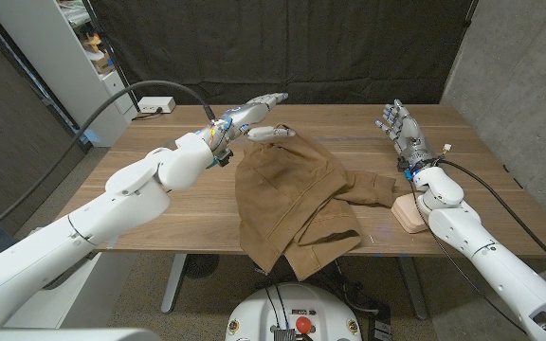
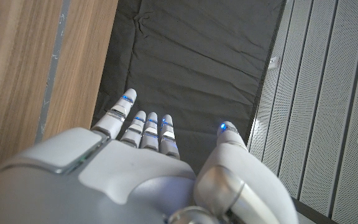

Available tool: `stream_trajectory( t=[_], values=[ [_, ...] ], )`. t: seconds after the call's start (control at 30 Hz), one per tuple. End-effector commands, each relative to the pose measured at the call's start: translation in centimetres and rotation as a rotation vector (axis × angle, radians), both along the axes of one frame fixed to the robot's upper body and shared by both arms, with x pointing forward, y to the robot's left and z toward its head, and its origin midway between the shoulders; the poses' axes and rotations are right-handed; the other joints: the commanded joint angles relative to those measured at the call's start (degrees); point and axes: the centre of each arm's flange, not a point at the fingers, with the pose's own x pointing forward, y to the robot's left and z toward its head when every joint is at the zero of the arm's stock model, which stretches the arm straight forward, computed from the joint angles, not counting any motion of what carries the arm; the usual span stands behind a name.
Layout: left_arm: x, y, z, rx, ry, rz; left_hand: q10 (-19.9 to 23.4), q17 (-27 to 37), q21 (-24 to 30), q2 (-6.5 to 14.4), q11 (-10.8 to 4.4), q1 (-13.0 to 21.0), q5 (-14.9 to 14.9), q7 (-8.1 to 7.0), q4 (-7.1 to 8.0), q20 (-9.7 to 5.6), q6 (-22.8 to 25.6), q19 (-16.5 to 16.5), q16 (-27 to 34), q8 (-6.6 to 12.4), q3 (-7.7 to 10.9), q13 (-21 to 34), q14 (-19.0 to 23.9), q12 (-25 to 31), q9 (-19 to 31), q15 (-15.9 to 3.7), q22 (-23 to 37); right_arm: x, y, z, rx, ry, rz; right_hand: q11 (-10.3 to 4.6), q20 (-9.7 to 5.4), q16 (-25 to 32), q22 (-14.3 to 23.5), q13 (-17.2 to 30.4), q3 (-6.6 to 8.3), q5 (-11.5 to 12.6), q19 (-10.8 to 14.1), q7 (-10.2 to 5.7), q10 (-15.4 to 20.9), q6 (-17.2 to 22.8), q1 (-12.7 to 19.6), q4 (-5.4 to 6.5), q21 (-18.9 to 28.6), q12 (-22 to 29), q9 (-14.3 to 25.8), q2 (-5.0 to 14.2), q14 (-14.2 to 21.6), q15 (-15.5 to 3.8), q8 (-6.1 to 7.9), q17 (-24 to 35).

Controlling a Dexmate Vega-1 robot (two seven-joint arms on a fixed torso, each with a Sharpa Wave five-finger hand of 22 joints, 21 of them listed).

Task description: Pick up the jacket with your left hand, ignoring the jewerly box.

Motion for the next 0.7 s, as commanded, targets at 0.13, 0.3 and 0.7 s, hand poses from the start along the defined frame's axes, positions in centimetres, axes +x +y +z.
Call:
stream_trajectory(
  t=[0.13,0.3,0.7],
  values=[
    [0.10,-0.03,0.87,0.116,0.012,0.084,-1.15,0.14,0.00,-0.22,-0.24,1.93,0.71,0.22,-0.51,0.30,-1.39,0.10,-0.11,0.03,0.19,0.25,-1.02,-0.22,0.28,-0.01,0.15,0.48,0.45,0.33,0.005,0.001,-0.001,-0.11,0.26,0.29,0.27,0.30,0.17,-0.35,0.06,-0.26,0.64,0.59,0.64,-0.27,0.42,0.41,0.27,0.22,0.16,0.11,0.46,0.34],
    [0.25,-0.18,1.18,0.150,0.026,0.094,-2.28,0.15,-0.06,-0.59,0.44,3.18,1.04,-0.05,-0.60,0.45,-2.24,-0.01,-0.17,0.07,0.29,0.30,-1.54,-0.43,0.31,0.40,0.15,0.65,0.53,0.48,0.007,0.000,0.000,-0.18,0.35,0.31,0.27,0.30,0.14,-0.37,0.02,-0.28,0.62,0.58,0.59,-0.27,0.41,0.40,0.27,0.22,0.22,0.16,0.44,0.35],
    [0.60,-0.88,1.64,0.214,0.014,0.127,-1.19,0.20,0.24,-2.07,2.49,6.13,1.83,0.32,-0.56,1.21,-0.23,0.93,0.49,1.40,0.17,0.49,-0.52,0.60,0.35,2.08,0.19,0.91,0.62,0.83,0.019,-0.006,-0.005,-0.33,0.42,0.36,0.27,0.30,0.07,-0.41,-0.09,-0.38,0.88,0.84,0.46,-0.25,0.39,0.47,0.27,0.21,0.32,0.03,0.52,0.38]
  ],
)
